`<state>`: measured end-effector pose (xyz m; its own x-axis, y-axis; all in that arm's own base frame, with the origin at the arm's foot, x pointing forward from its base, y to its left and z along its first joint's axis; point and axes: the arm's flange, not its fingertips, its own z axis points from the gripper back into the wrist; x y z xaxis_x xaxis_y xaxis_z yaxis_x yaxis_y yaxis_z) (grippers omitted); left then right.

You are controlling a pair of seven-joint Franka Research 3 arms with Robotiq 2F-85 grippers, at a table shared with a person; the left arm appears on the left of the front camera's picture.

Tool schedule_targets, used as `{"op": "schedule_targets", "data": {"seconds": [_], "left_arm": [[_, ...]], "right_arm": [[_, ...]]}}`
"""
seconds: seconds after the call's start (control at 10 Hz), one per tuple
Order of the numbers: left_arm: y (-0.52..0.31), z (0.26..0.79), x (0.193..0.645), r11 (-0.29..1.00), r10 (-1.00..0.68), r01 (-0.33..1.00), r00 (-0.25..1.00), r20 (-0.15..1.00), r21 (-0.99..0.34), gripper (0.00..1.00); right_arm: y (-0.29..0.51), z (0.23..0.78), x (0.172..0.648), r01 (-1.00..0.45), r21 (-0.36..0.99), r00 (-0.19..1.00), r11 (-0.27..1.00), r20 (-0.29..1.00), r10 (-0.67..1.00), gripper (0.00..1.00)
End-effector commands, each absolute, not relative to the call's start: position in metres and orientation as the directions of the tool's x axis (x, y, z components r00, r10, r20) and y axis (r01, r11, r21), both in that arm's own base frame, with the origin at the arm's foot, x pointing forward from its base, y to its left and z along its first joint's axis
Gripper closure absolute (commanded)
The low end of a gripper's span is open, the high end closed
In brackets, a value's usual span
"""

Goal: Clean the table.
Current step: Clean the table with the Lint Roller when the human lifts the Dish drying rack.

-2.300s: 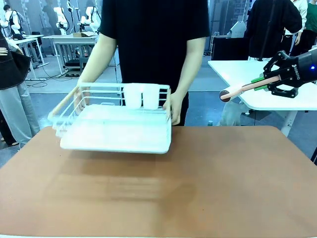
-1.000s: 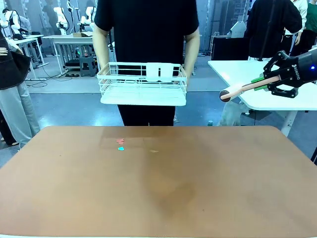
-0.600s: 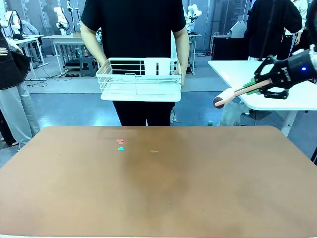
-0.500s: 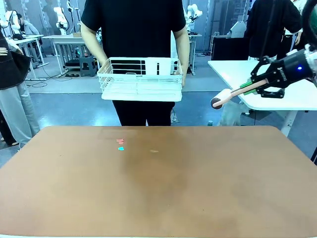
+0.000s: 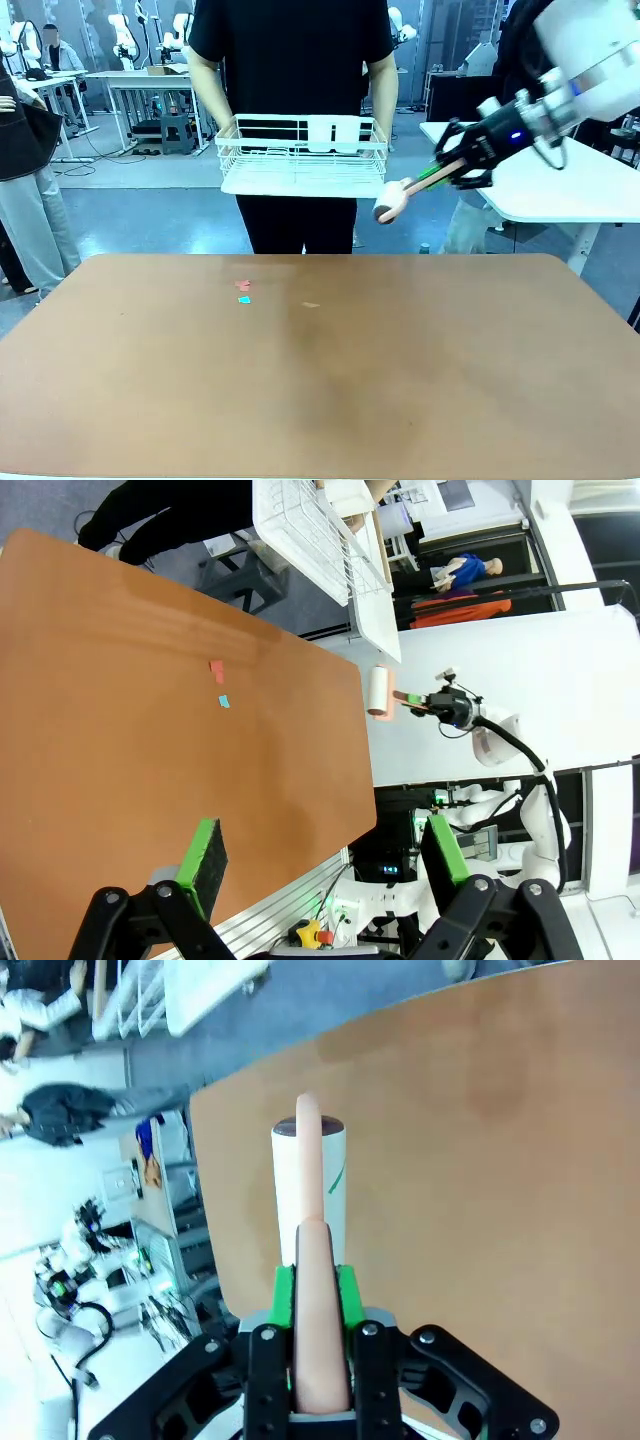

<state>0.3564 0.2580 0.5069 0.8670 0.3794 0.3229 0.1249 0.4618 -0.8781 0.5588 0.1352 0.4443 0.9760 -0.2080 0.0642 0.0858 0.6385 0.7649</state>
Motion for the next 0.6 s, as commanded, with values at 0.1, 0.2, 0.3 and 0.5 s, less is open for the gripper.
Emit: {"op": "schedule_targets", "data": {"seconds": [0.1,0.2,0.3,0.5], "left_arm": [[0.260,0.509,0.354,0.455,0.382,0.136,0.863,0.330,-0.880,0.00],[0.260,0.509,0.354,0.455,0.382,0.136,0.863,0.330,-0.880,0.00],[0.260,0.509,0.354,0.455,0.382,0.136,0.863,0.330,-0.880,0.00],[0.260,0.509,0.354,0.455,0.382,0.136,0.863,0.330,-0.880,0.00]], "right_arm": [[0.209,0.385,0.575,0.011,0.714,0.986,0.700,0.107,-0.125,0.79],[0.219,0.368,0.575,0.023,0.717,0.988,0.696,0.092,-0.127,0.79],[0.225,0.357,0.572,0.037,0.725,0.988,0.688,0.077,-0.133,0.79],[0.222,0.368,0.563,0.022,0.735,0.987,0.677,0.093,-0.133,0.79]]}}
